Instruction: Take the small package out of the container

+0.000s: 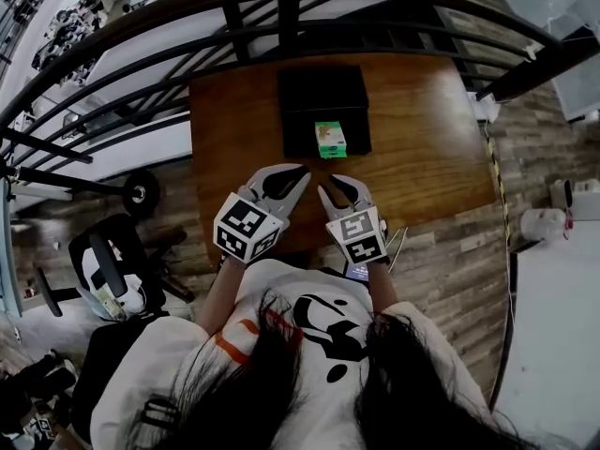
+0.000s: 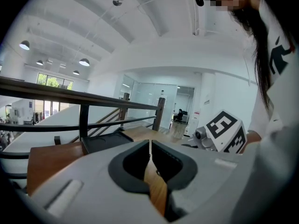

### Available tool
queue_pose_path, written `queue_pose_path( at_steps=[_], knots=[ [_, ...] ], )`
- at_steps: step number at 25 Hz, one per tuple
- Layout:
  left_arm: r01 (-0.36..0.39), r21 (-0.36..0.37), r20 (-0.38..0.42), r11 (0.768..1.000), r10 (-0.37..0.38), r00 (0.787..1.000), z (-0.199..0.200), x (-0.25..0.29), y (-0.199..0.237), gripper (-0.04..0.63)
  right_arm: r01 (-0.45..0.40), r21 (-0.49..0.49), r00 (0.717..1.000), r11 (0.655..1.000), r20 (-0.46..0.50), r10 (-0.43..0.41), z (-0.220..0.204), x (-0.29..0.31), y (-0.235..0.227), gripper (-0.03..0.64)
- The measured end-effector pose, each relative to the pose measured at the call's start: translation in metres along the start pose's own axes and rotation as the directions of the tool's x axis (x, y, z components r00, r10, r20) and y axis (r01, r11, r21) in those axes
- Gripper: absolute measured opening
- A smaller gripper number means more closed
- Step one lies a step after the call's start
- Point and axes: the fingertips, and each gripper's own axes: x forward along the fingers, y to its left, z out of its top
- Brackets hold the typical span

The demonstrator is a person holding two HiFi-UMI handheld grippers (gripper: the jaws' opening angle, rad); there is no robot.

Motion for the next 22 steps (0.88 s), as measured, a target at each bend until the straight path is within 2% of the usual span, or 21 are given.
queue_pose_path(
  at_steps=[5, 14, 18, 22],
  knots=[
    [0.013, -0.015, -0.004, 1.0, -0.013, 1.0, -0.002, 0.004, 0.014, 0.0, 0.028, -0.092, 0.996, 0.995, -0.08, -0.035, -0.012, 0.024, -0.015, 0.14],
    [-0.003, -0.07, -0.014, 0.998, 0.002, 1.0, -0.02, -0.004, 0.037, 0.0, -0.007, -0.19, 0.988, 0.982, -0.154, -0.023, -0.017, 0.065, -0.03, 0.175],
    [-0.018, -0.087, -0.01, 0.996, 0.017, 1.0, -0.028, -0.01, 0.043, 0.0, -0.042, -0.267, 0.978, 0.963, -0.208, -0.015, -0.023, 0.079, -0.037, 0.245],
    [-0.028, -0.101, -0.002, 0.994, 0.028, 1.0, -0.03, -0.015, 0.048, 0.0, -0.071, -0.341, 0.968, 0.938, -0.25, -0.017, -0.024, 0.091, -0.048, 0.271]
  ],
)
